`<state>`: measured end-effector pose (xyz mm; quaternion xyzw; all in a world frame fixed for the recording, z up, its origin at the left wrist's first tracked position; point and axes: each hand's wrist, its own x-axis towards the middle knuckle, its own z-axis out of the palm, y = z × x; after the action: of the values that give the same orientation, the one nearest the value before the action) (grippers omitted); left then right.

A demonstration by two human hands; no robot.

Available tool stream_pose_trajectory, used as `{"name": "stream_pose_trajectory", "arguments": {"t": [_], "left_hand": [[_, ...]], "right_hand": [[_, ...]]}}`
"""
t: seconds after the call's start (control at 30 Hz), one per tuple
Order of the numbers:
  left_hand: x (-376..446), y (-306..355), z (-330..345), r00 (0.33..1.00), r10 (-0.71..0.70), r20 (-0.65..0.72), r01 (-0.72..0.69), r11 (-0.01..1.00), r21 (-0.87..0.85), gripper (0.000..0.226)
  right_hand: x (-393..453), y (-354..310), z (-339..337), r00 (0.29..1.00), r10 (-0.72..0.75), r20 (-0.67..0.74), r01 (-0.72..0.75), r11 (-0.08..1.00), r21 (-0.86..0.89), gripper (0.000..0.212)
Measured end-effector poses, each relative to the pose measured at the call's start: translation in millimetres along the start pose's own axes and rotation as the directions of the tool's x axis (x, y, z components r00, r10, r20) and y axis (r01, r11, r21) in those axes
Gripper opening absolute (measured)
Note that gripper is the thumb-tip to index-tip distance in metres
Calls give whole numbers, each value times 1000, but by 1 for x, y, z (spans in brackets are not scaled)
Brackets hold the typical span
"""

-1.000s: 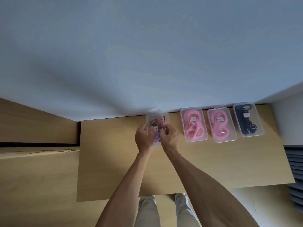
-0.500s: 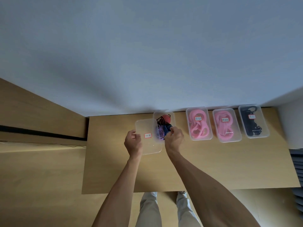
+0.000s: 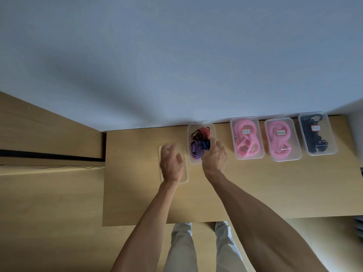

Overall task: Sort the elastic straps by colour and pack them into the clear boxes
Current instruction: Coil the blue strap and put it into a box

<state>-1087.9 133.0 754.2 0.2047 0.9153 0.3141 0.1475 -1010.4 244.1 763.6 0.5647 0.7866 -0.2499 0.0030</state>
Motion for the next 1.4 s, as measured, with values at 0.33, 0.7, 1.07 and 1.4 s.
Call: {"name": "stream_pose_trajectory", "arguments": {"t": [0.33, 0.7, 1.07, 1.4], "left_hand": [[10, 37, 33, 945, 242, 220, -279, 948, 155, 30], [10, 39, 30, 938, 220, 268, -279, 938, 207, 38], [10, 33, 34, 954, 227, 194, -253, 960, 119, 29], [10, 30, 38, 963, 198, 181, -216, 973, 84, 28]], "right_hand": [[9, 4, -7, 992, -111, 56, 112, 994, -20, 27], [19, 1, -15, 982, -188, -14, 189, 982, 6, 23], [16, 6, -7, 994, -79, -81, 94, 974, 207, 8], [23, 7, 5, 998, -61, -18, 63, 988, 141, 13]]}}
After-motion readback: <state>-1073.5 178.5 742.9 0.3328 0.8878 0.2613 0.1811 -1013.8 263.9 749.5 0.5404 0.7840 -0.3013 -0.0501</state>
